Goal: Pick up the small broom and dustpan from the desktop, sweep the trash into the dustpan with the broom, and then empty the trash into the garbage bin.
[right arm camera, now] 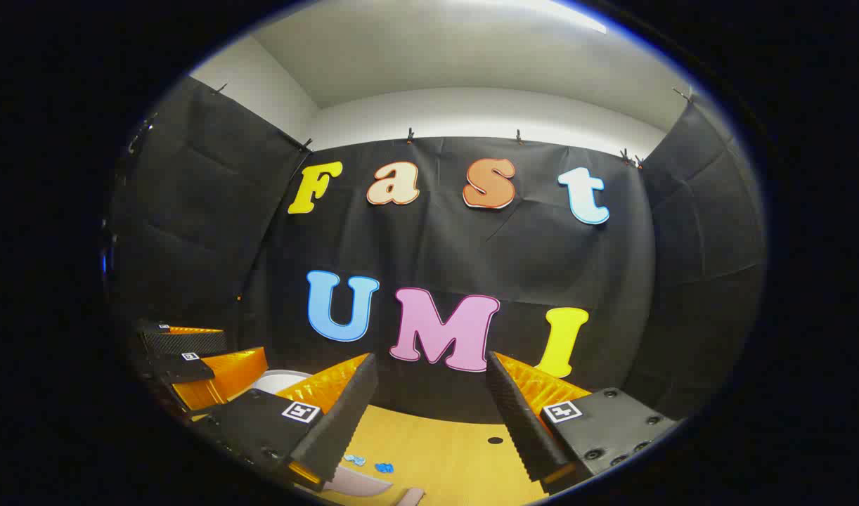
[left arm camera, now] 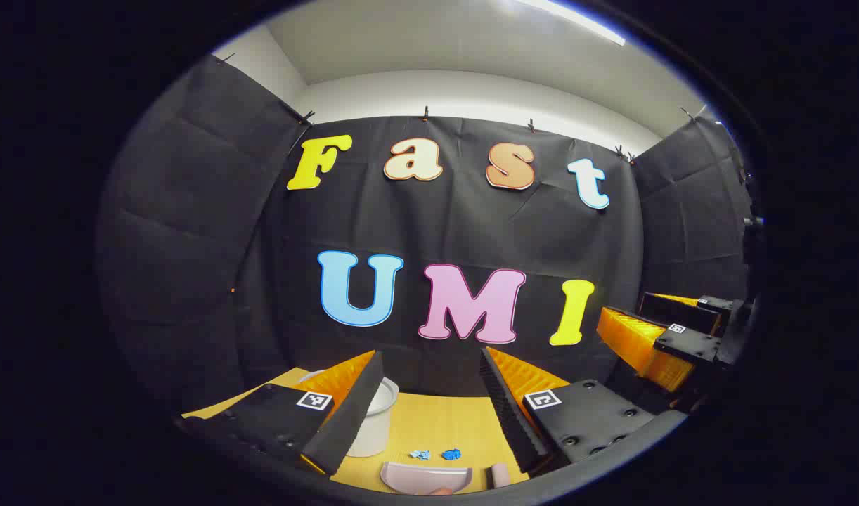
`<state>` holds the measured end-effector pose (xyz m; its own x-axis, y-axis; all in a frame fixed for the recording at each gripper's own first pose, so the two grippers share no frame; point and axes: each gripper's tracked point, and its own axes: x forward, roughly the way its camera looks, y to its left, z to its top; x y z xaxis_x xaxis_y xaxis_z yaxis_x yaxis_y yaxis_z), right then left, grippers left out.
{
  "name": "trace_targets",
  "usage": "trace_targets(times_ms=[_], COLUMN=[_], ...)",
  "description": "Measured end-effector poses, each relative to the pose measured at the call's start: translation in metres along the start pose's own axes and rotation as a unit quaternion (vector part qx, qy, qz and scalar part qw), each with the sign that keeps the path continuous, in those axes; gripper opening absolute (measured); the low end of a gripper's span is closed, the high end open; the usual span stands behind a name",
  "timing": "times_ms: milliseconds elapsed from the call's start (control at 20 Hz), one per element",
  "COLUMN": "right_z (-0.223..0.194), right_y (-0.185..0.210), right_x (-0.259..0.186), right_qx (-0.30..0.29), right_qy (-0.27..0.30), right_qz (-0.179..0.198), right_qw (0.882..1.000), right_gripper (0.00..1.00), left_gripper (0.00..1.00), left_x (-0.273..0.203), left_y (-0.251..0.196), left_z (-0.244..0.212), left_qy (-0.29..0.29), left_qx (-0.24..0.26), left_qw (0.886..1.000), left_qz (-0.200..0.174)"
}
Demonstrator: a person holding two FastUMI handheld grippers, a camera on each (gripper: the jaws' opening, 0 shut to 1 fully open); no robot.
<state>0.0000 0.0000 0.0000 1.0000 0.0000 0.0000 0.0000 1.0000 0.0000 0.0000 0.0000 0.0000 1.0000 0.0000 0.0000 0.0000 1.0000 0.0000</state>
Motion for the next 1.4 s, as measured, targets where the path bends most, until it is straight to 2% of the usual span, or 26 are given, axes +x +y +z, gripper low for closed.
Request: trace_targets(times_ms=[100,350,850,1100,1400], right_z=[-0.001,-0.002,-0.001,0.001,-0.001], right_y=[0.000,-0.006,-0.016,-0.018,-0.025], right_x=[-0.001,0.000,-0.010,-0.014,-0.019], right_qx=[-0.003,-0.007,-0.007,-0.008,-0.012], right_qy=[0.001,0.003,0.005,0.002,0.004], right_qz=[0.002,-0.006,-0.027,-0.033,-0.045], right_qw=[1.000,1.000,1.000,0.999,0.999], right_gripper=[1.00,0.96,0.98,0.96,0.96], left_gripper=[0.82,0.82,0.82,0.82,0.82], left_x=[0.001,0.005,0.002,-0.001,-0.010], left_y=[-0.002,-0.009,-0.025,-0.023,-0.001], left_z=[-0.001,-0.005,-0.005,-0.005,-0.021], left_qy=[0.002,0.008,0.011,0.013,0.030], left_qx=[0.000,-0.009,0.009,0.013,0.008], left_qw=[1.000,1.000,0.999,0.999,0.999], left_qz=[-0.003,-0.010,-0.049,-0.051,-0.032])
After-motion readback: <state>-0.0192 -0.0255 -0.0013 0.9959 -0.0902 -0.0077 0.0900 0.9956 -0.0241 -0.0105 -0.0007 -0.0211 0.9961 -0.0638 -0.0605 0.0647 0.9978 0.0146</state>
